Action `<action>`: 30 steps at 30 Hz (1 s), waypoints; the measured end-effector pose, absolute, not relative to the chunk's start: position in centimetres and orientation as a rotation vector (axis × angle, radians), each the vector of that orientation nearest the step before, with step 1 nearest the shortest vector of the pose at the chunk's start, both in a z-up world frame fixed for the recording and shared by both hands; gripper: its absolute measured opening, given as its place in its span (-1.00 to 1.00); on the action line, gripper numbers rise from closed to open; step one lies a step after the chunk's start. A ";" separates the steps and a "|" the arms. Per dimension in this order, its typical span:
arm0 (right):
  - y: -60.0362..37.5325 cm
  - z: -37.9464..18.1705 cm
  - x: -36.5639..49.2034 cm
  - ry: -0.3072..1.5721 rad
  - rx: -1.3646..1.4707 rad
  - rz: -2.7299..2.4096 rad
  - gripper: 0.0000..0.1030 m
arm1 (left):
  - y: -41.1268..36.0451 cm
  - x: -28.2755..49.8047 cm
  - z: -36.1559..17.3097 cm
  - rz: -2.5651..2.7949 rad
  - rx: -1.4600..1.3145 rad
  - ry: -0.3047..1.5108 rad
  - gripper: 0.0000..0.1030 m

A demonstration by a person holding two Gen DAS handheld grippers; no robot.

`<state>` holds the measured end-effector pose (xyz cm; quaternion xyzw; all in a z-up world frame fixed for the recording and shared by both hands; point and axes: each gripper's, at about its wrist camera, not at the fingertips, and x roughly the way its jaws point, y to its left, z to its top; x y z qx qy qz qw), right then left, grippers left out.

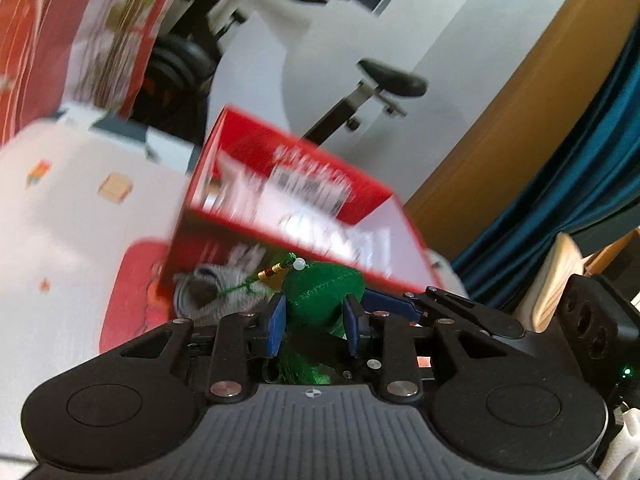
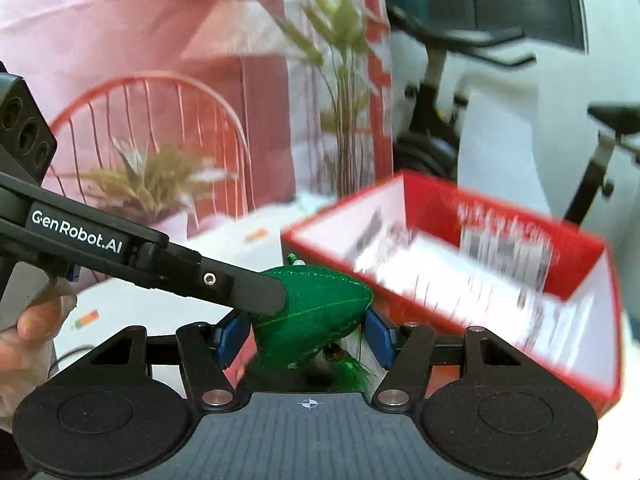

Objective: Organize soft objects
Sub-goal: 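Lift the green sachet with the right tool up over the red box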

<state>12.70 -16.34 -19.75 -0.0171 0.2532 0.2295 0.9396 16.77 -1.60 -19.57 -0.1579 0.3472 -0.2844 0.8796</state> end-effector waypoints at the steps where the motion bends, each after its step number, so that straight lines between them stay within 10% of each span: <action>1: -16.4 -19.0 12.9 0.502 -0.040 0.470 0.13 | -1.6 16.8 -18.7 -0.604 -0.326 0.706 -0.39; 30: -20.2 -7.3 19.2 0.236 -0.097 0.415 0.11 | -5.8 22.4 -6.6 -0.728 -0.174 0.419 -0.28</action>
